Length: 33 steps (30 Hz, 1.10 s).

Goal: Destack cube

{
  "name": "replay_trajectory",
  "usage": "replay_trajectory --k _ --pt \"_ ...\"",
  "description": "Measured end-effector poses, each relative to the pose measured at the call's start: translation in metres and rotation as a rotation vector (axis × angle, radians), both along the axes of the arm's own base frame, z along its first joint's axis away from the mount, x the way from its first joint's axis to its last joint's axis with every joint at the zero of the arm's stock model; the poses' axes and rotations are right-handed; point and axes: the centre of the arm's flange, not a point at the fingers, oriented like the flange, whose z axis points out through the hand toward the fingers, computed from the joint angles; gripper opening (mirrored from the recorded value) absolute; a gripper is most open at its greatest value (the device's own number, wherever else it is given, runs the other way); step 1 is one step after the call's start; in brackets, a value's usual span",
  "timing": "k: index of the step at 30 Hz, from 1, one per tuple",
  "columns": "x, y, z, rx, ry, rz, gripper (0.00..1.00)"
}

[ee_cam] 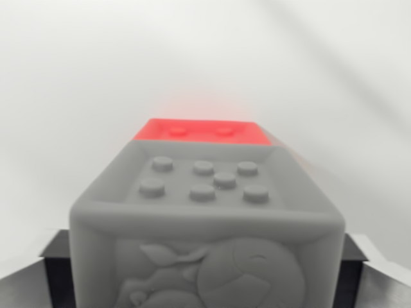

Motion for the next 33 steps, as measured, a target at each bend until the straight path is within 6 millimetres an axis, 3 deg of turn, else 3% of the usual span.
replay_trajectory --k 33 --pt "0.0006 -0.0003 0.0058 0.0 -0.001 0.0 0.0"
